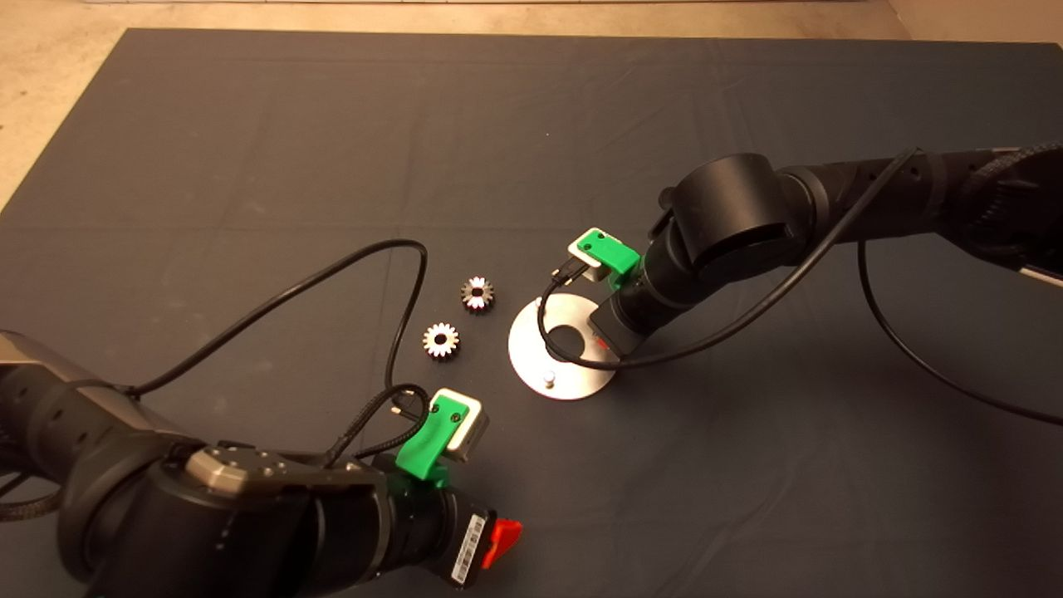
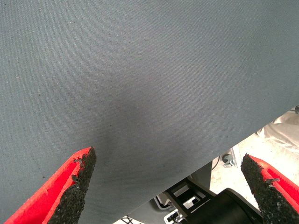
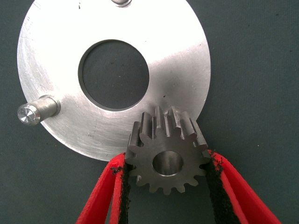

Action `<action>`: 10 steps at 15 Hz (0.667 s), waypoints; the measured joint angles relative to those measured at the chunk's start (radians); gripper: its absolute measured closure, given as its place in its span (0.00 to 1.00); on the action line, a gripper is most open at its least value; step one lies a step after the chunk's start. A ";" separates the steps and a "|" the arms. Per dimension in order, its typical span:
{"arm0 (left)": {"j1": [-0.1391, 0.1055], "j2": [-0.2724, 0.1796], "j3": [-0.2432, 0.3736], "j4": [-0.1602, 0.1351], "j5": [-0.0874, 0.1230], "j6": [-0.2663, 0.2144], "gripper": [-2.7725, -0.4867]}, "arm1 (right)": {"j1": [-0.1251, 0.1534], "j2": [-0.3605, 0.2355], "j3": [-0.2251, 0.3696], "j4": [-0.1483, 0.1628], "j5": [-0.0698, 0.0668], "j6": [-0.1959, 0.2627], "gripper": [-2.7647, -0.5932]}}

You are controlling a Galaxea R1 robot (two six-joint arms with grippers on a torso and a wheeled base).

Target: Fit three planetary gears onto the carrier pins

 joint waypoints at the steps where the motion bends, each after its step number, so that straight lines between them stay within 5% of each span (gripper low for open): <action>1: 0.000 0.000 0.000 0.000 0.000 0.000 0.24 | -0.003 0.000 0.000 0.000 -0.001 0.000 0.83; 10: 0.000 0.000 0.000 0.007 0.000 0.000 0.24 | -0.006 -0.001 0.000 0.000 -0.002 -0.018 0.83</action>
